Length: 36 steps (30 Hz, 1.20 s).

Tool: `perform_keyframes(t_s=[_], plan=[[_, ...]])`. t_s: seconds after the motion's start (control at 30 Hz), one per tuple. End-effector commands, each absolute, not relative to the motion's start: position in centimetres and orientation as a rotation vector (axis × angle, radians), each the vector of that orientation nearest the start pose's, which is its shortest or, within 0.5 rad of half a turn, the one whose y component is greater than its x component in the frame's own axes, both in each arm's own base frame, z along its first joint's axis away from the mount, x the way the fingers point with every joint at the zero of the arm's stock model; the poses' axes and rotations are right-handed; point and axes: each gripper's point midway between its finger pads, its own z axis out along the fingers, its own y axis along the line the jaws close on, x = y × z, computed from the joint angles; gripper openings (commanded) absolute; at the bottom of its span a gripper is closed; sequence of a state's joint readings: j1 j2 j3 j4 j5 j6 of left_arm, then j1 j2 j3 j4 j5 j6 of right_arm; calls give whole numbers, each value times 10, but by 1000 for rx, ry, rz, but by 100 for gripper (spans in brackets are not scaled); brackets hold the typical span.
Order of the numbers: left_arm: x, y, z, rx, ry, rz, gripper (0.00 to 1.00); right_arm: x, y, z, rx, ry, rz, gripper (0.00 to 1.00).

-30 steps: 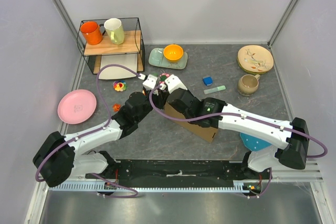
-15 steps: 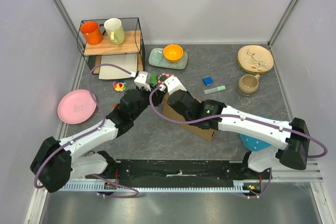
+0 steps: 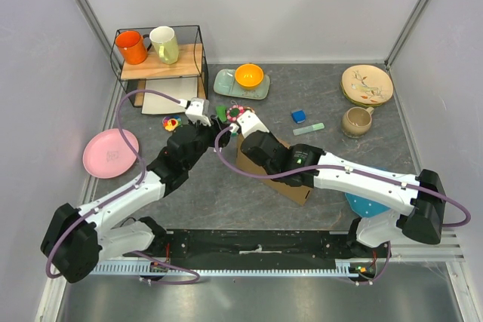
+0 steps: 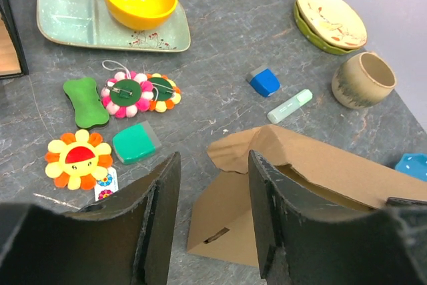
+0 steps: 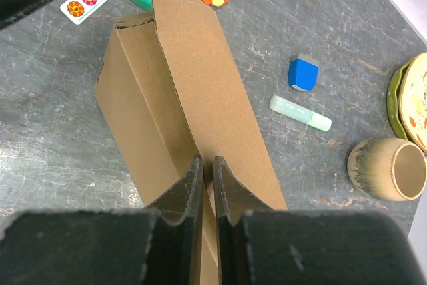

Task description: Fold the paper box

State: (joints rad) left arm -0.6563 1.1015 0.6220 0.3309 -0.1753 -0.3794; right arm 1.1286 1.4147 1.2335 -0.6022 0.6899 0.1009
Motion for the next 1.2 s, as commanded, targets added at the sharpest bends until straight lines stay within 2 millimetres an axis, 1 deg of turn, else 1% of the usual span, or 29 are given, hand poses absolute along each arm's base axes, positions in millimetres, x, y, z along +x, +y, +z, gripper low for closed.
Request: perform_keyframes(t_s=[0.0, 0.13, 0.2, 0.23, 0.3, 0.4, 0.47, 0.57, 0.6, 0.73, 0.9, 1.0, 1.1, 1.17], plan=[[313, -226, 254, 140, 1639, -653, 53, 243, 272, 216, -761, 2019, -86, 0], [310, -218, 254, 198, 1610, -591, 56, 242, 275, 225, -743, 2013, -49, 4], [308, -213, 263, 206, 1565, -577, 56, 241, 276, 231, -737, 2008, -34, 4], [307, -210, 262, 204, 1557, -560, 57, 242, 275, 232, -734, 2007, -33, 4], [308, -204, 271, 181, 1523, -545, 58, 242, 276, 232, -733, 2008, -30, 4], [310, -209, 272, 190, 1526, -554, 58, 241, 276, 227, -747, 2014, -38, 2], [310, -216, 275, 197, 1531, -591, 58, 241, 274, 225, -744, 2018, -45, 2], [302, -232, 275, 277, 1525, -669, 59, 240, 274, 227, -734, 2023, -32, 3], [300, -234, 273, 301, 1524, -674, 59, 239, 276, 230, -730, 2022, -13, 3], [297, -233, 258, 385, 1534, -626, 60, 235, 281, 247, -707, 2016, 60, 4], [292, -228, 255, 426, 1521, -593, 61, 235, 282, 267, -684, 1996, 91, 3], [292, -227, 256, 442, 1525, -574, 61, 237, 279, 269, -687, 1990, 68, 1], [292, -226, 259, 471, 1510, -548, 61, 238, 279, 265, -692, 1998, 54, 0], [289, -231, 258, 510, 1505, -563, 61, 237, 279, 263, -697, 2000, 56, 0]])
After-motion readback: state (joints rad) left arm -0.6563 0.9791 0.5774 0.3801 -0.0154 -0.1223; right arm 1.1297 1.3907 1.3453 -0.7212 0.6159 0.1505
